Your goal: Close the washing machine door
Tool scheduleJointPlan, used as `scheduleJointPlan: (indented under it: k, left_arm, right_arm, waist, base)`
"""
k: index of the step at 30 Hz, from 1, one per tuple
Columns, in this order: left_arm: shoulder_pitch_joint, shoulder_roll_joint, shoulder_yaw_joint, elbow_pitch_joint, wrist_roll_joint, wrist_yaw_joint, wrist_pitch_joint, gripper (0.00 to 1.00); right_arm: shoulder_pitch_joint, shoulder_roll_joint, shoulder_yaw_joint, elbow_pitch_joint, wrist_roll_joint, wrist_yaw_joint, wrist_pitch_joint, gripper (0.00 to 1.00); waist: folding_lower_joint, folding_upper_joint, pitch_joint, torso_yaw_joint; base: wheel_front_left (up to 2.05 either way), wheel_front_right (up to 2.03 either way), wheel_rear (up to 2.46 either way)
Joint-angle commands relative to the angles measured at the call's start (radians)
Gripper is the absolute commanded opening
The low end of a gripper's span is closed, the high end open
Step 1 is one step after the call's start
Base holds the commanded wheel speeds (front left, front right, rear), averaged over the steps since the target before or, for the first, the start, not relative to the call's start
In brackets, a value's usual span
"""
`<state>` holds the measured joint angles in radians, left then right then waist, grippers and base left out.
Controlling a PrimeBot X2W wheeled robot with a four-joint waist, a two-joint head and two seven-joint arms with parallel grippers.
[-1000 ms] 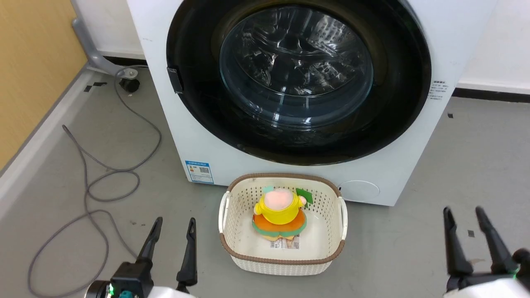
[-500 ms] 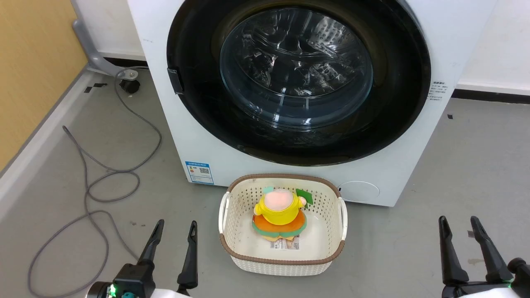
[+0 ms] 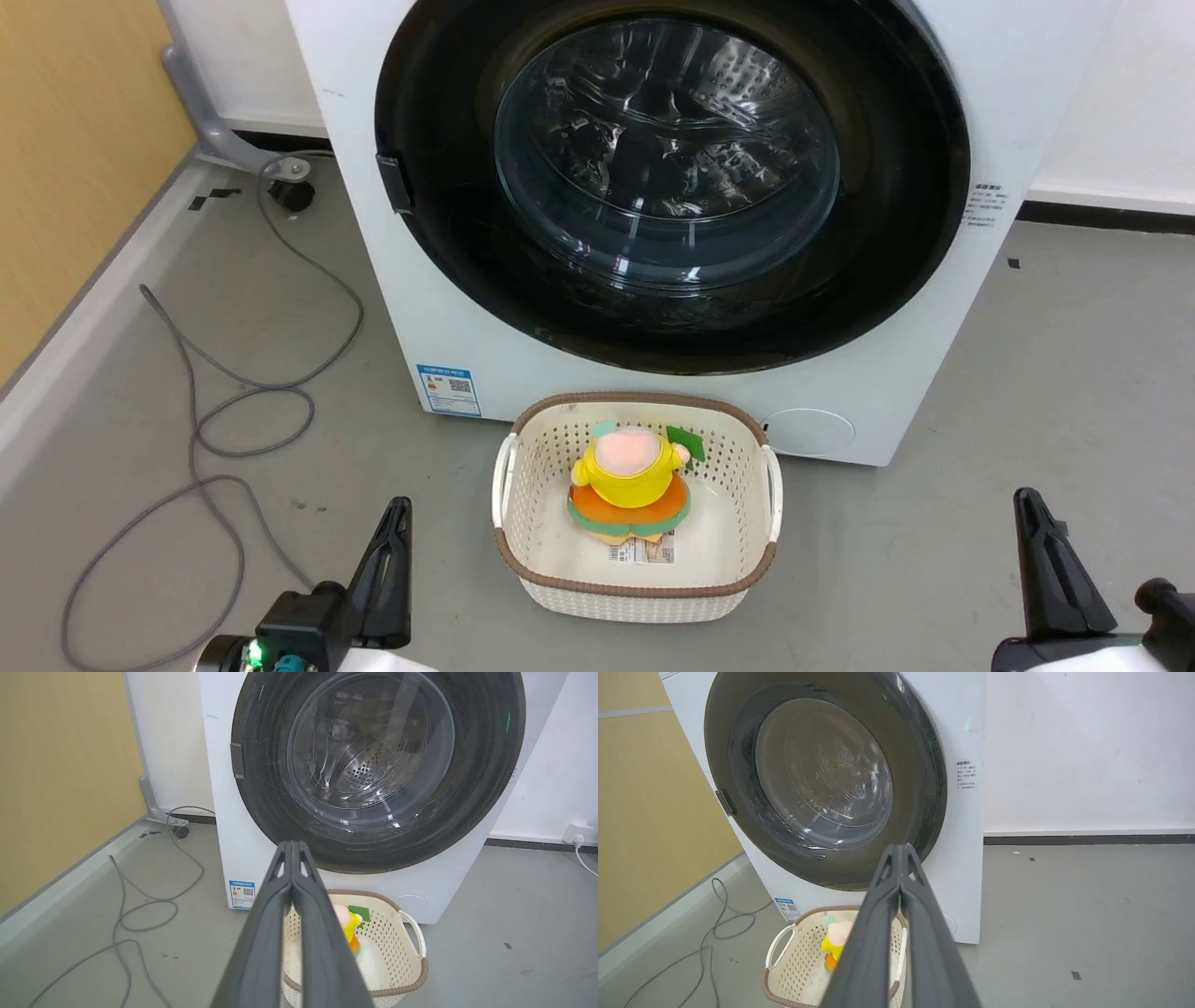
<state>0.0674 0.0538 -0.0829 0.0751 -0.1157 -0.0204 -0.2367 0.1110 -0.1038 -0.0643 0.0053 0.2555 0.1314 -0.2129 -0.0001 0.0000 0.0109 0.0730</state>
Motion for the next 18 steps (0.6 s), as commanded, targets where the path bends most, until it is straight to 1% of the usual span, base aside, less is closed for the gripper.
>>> scheduleJointPlan:
  k: [1, 18]
  left_arm:
    - [-0.006, 0.001, 0.003, -0.004, 0.01, 0.002, 0.004, 0.0]
    - [-0.015, 0.0, 0.015, -0.015, 0.026, 0.005, 0.039, 0.0]
  right_arm:
    - [-0.008, 0.005, 0.001, -0.001, -0.011, 0.0, 0.005, 0.0]
    - [-0.024, 0.012, 0.011, -0.001, -0.047, 0.0, 0.036, 0.0]
  waist:
    - [0.0001, 0.0, 0.0, 0.0]
    - [0.0001, 0.0, -0.002, -0.011]
  base:
    - [0.0, 0.0, 0.0]
    - [0.0, 0.0, 0.0]
